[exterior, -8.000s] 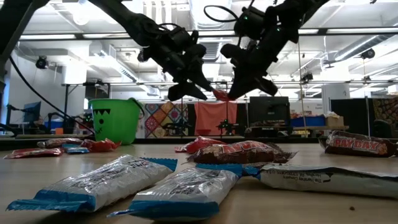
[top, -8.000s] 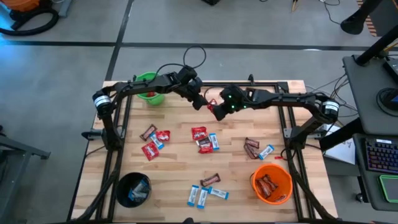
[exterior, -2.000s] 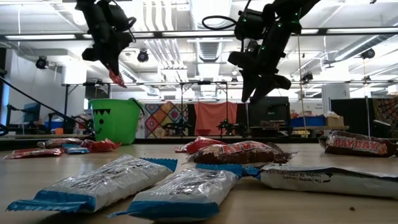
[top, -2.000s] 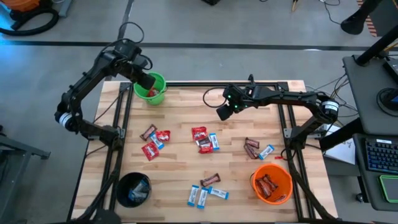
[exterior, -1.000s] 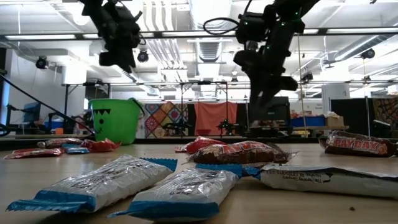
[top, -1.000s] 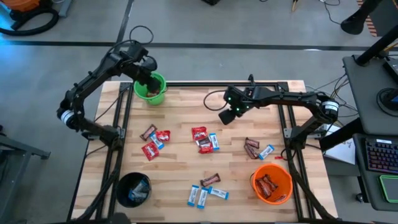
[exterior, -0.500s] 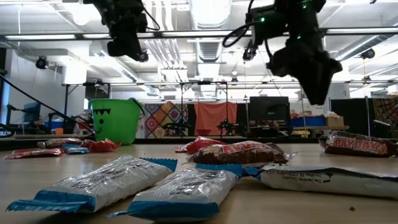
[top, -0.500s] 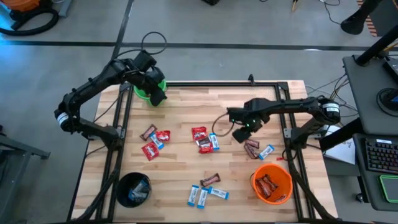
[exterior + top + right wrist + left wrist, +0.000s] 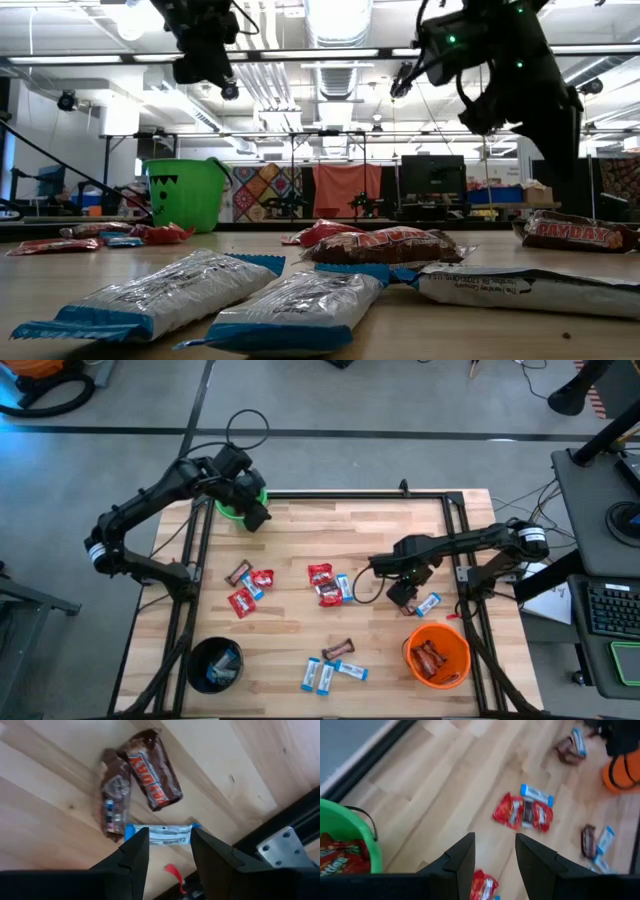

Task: Sort candy
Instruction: Put the brown chocolate into the orange bucket

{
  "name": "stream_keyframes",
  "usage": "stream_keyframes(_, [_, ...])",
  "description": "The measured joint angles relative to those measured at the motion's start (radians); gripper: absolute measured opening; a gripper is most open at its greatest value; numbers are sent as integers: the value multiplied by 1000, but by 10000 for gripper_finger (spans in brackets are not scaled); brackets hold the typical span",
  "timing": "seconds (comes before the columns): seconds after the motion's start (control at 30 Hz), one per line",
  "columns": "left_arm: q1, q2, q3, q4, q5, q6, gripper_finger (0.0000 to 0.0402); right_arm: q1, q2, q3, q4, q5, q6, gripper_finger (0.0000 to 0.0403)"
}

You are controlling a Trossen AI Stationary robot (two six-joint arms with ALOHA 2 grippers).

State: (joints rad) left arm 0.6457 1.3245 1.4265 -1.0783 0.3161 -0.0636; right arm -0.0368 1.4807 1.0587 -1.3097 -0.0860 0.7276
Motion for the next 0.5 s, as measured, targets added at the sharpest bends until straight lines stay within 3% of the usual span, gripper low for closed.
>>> stream_keyframes(0.5, [-6,-17,0,56,-21,-111,123,0,-6,-141,208,-20,-145,137])
